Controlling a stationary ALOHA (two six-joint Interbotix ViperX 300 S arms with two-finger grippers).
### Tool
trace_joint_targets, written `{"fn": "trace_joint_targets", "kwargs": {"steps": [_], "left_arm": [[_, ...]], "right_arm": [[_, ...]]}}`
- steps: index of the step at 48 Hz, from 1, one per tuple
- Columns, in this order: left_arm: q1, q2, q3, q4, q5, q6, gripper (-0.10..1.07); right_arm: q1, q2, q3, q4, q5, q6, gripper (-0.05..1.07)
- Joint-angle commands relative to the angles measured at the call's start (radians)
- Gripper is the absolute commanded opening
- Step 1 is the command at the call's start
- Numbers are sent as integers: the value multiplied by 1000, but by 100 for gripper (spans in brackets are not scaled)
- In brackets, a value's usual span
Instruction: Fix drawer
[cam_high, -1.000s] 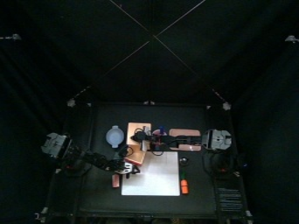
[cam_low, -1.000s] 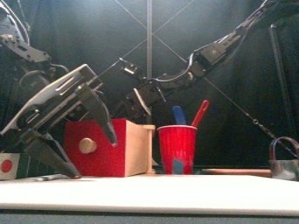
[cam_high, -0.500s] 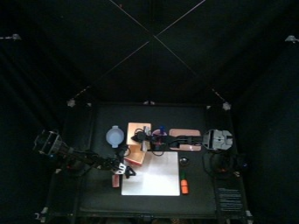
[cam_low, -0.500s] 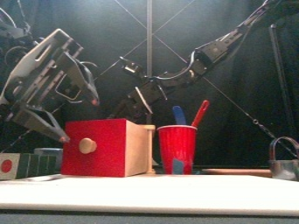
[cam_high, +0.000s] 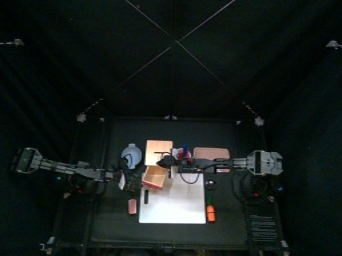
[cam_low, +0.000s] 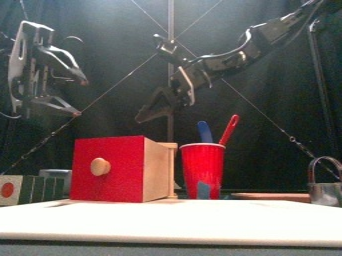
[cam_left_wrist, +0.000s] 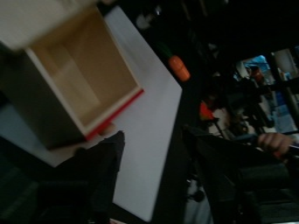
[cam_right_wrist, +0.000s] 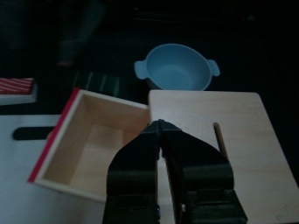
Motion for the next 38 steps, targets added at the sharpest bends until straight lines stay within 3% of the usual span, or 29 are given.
{"fn": "trace_joint_targets", "kwargs": {"steps": [1,12,20,38], "left_arm": [[58,-17,-3,72,12,20,81],[161,-17,2,192,100,64,47],[198,-12,18,239,120,75,24],[215,74,6,268,118,77,24]], "right_arm": [[21,-84,31,5,11,3,3],[95,-195,175,32,23,9,3],[127,-212,245,92,23,9,3],[118,-44,202,106,29,8,3]]}}
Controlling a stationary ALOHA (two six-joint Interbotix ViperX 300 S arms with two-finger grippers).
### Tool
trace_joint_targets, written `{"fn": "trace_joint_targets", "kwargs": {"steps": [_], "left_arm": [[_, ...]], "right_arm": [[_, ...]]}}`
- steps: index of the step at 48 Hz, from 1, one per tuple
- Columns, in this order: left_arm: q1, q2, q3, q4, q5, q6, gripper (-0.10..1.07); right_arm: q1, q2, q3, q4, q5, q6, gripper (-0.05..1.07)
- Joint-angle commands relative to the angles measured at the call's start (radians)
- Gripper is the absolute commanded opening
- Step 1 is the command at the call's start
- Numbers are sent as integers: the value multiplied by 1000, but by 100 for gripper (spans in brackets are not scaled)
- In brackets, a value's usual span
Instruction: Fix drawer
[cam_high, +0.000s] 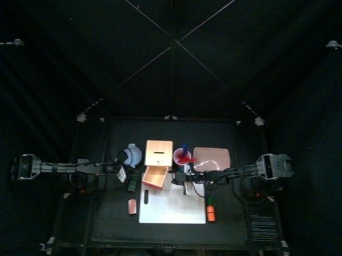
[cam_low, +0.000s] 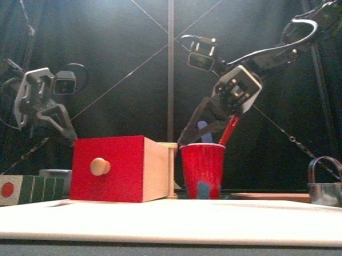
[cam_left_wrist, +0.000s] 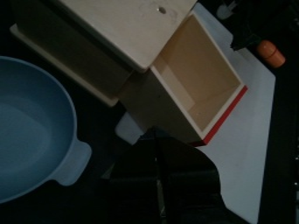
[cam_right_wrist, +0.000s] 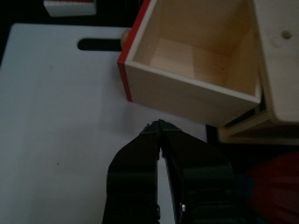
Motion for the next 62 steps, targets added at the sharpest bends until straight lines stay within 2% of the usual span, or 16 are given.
{"fn": "trace_joint_targets", "kwargs": {"steps": [1,8,19,24,28,37,42,62], "left_arm": [[-3,23,-29,12,-5,2,24],[-9,71,-51,51,-5,5,24],[-9,150,-106,140,-18,29,24],[-9,192,-129,144,-18,32,24],[-14,210,-137,138,-18,28,24],[-89,216,-135,61,-18,28,24],[-110,216,-130,25,-18,29,24],[-120,221,-130,6,-77,31,24]], "right_arm": [[-6,25,-43,0,-3,-2,3],[-6,69,-63,2,20,-2,3],[-8,72,-64,0,32,0,3],[-20,75,-71,-2,32,-2,3],[-28,80,-78,-5,32,-2,3],[-54,104,-120,-14,28,-2,3],[-60,121,-143,-26,29,-2,3],[-87,127,-158,-38,32,-2,3]]}}
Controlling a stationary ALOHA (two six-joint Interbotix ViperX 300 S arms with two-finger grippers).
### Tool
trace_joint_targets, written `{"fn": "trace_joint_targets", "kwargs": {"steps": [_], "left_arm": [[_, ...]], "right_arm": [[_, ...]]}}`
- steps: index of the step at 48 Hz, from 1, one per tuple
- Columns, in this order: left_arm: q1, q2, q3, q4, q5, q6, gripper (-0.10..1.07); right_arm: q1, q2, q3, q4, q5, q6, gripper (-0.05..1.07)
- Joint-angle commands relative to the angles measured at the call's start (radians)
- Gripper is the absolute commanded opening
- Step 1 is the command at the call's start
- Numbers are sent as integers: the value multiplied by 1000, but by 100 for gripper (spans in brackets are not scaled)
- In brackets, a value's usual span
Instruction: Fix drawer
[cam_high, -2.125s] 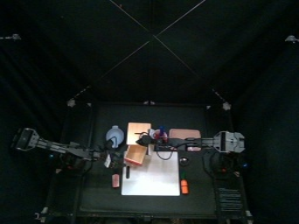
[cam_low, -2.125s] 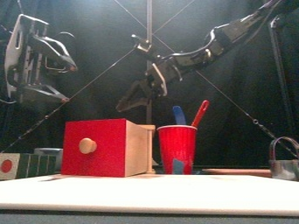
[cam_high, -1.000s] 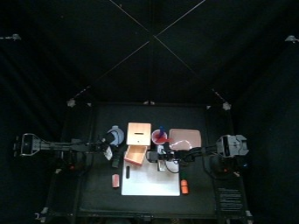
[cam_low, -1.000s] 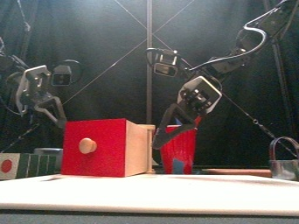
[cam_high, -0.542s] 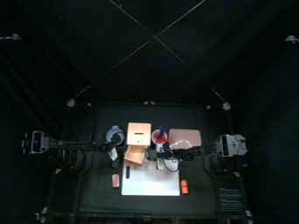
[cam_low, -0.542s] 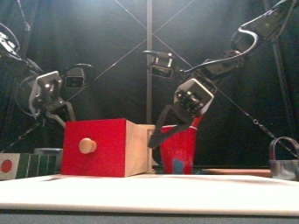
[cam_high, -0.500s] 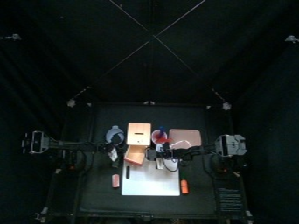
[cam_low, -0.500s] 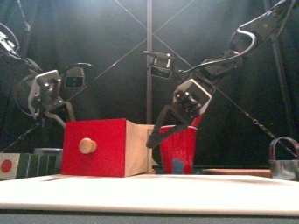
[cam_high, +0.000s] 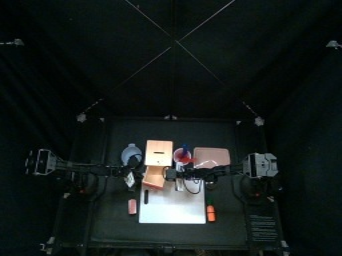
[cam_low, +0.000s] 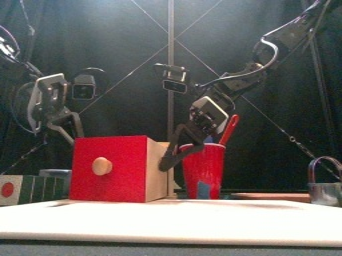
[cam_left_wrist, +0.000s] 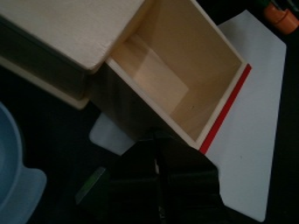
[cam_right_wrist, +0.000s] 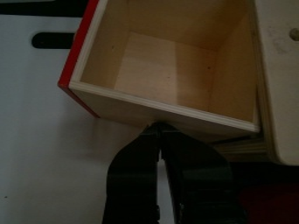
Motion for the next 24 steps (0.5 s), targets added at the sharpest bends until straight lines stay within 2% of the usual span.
{"fn": "trace_joint_targets", "kwargs": {"steps": [1,24], "left_arm": [[-3,2,-18,0,-37,2,24],[-9,54,-26,-5,-55,5,24]], "right_arm": [[-21,-23,-28,0,-3,-2,3],[-49,-25,-29,-2,-3,-8,3]]}}
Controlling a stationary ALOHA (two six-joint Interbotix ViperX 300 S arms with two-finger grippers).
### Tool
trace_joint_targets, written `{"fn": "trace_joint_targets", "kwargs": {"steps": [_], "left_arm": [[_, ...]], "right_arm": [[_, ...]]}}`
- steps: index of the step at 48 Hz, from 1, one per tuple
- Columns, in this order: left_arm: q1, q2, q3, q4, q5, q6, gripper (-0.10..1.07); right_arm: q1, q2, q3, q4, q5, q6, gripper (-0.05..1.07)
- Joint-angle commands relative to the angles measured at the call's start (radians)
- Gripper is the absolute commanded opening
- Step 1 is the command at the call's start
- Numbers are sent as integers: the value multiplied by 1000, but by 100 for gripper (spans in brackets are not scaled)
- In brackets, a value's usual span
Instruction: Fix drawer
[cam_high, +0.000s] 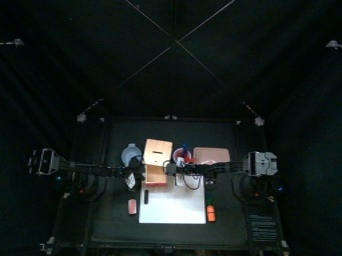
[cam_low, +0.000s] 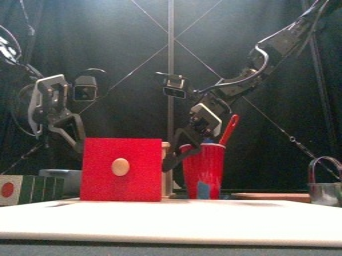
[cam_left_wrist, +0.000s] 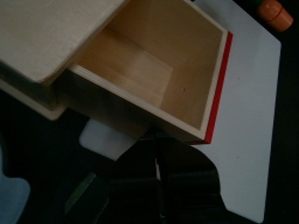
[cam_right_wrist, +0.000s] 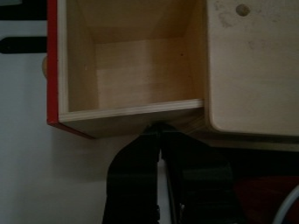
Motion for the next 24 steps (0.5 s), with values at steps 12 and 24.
{"fn": "trace_joint_targets", "kwargs": {"steps": [12,24], "left_arm": [[15,6,-21,29,-11,8,24],[61,-20,-21,75,43,8,23]], "right_arm": [[23,-25,-11,8,-6,8,3],[51,-26,-6,21,-2,8,3]]}}
